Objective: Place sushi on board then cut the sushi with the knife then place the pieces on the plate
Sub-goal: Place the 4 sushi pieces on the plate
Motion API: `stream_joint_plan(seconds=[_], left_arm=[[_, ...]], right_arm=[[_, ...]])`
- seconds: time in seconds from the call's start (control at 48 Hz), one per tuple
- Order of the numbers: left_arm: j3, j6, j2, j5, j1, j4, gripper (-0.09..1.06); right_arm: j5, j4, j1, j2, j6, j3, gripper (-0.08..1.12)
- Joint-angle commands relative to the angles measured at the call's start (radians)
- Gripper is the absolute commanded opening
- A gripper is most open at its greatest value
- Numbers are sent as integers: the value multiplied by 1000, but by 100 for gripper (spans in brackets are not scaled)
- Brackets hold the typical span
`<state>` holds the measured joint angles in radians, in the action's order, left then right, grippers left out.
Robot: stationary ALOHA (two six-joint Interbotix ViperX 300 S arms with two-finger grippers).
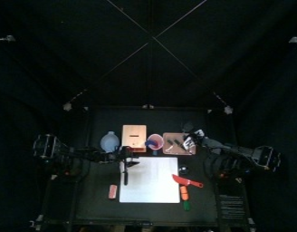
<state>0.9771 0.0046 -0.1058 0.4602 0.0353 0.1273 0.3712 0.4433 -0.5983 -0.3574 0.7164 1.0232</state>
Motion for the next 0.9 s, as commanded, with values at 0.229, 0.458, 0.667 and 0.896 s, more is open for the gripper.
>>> stream_joint_plan(seconds=[0.229, 0.458, 0.667, 0.896], left_arm=[[-18, -2, -5, 5, 3, 0, 75], [-17, 0, -5, 5, 3, 0, 75], [-15, 0, -5, 5, 3, 0, 75], [-18, 0, -5, 6, 3, 0, 75]], right_arm=[[-48, -2, -20, 91, -3, -6, 61], [-46, -3, -23, 89, -2, -6, 70], [-15, 2, -20, 80, -2, -15, 83], [104, 8, 26, -55, -3, -81, 83]])
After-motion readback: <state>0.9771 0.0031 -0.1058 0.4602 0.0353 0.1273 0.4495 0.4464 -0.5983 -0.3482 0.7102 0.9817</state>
